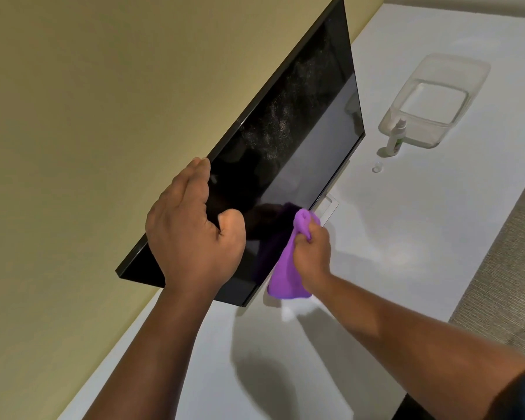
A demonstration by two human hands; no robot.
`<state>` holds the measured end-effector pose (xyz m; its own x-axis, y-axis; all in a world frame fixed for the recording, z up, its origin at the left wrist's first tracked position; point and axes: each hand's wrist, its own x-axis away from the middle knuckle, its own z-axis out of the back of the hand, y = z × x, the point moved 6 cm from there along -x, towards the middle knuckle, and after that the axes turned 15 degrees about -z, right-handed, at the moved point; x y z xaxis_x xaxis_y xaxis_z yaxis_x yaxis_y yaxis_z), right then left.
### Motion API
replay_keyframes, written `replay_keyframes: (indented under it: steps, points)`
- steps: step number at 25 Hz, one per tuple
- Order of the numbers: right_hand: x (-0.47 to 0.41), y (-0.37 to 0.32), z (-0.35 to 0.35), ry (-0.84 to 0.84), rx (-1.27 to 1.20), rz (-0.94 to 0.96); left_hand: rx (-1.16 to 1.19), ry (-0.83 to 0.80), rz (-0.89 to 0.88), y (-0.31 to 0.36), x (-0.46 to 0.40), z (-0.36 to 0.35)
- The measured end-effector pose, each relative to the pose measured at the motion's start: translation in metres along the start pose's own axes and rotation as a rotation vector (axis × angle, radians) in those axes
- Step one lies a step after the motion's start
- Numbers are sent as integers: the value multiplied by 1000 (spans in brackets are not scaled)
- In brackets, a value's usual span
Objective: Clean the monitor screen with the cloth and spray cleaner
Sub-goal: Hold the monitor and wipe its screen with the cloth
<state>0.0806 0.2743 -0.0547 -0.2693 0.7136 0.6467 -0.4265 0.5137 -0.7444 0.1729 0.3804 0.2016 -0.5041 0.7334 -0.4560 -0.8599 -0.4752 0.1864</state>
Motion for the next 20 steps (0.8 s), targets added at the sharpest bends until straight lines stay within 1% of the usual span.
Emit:
replay_keyframes:
  steps: [3,6,9,13,15,17,20]
  points:
    - [-39,-37,24,98,-52,-74,-4,-6,6,-1,-1,-1]
    - [-58,-54,41,158,-46,-50,4,2,5,-1,0,-1]
    - [-45,-40,29,127,-67,-71,8,14,10,-1,-1,-1]
    - [-9,-4,5,-3,-199,-112,8,8,8,-1,0,0]
    - [-14,-9,12,6,-279,-161,12,5,10,-1,1,0]
    - [-32,-29,24,38,-352,-206,2,2,6,-1,1,0]
    - [-42,-47,27,63,-376,-277,-3,1,1,0,0,-1]
